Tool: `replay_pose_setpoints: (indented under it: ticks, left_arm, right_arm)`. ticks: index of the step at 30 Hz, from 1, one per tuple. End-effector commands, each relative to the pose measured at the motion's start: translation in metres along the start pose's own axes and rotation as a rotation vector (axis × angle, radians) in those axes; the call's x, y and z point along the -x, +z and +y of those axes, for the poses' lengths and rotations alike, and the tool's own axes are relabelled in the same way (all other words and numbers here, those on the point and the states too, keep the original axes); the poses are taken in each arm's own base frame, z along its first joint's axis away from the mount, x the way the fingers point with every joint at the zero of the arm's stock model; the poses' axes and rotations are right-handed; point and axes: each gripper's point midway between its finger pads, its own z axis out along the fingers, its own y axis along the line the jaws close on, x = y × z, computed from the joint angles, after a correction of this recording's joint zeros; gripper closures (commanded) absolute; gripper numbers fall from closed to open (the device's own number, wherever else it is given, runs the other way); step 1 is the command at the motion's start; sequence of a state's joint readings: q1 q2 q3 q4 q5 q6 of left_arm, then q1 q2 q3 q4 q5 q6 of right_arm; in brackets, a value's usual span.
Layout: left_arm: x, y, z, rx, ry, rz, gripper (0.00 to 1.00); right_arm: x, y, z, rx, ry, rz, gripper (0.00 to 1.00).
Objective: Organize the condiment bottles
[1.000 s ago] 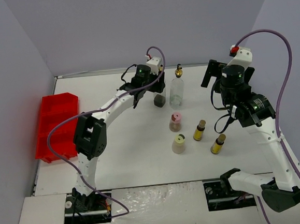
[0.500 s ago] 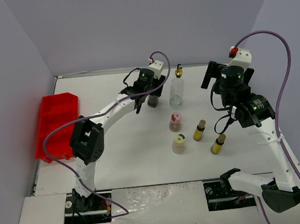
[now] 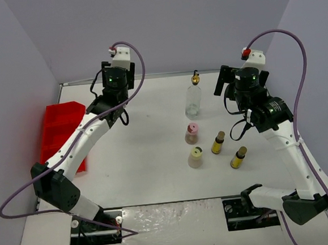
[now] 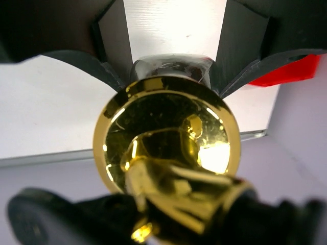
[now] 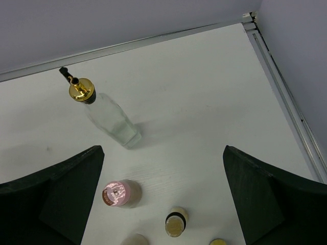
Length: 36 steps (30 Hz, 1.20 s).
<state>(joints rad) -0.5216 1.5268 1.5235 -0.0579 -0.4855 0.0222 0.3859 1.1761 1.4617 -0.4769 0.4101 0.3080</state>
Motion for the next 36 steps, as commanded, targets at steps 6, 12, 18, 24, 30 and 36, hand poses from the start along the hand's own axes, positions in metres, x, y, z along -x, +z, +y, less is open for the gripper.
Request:
replay_pose_setpoints:
  ticks: [6, 12, 18, 24, 30, 36]
  left_arm:
    - [0.026, -0.012, 0.143, 0.237, -0.150, -0.125, 1.00]
    - [0.004, -0.002, 0.222, 0.309, -0.204, -0.123, 1.00]
    - [-0.005, 0.024, 0.261, 0.312, -0.292, -0.170, 1.00]
    - [-0.025, 0.061, 0.284, 0.321, -0.313, -0.180, 1.00]
    - [-0.037, 0.088, 0.291, 0.326, -0.291, -0.204, 1.00]
    - [-0.031, 0.095, 0.306, 0.363, -0.256, -0.251, 1.00]
  right_arm:
    - [0.025, 0.001, 0.014, 0.053, 0.029, -0.061, 0.00]
    - [0.010, 0.008, 0.019, 0.076, 0.064, -0.049, 0.00]
    - [0.001, 0.014, 0.037, 0.165, 0.099, -0.049, 0.00]
    - [-0.016, 0.030, 0.039, 0.159, 0.058, -0.031, 0.00]
    - [-0.033, 0.048, 0.051, 0.185, 0.028, 0.004, 0.00]
    - [-0.042, 0.059, 0.064, 0.232, 0.030, 0.020, 0.00]
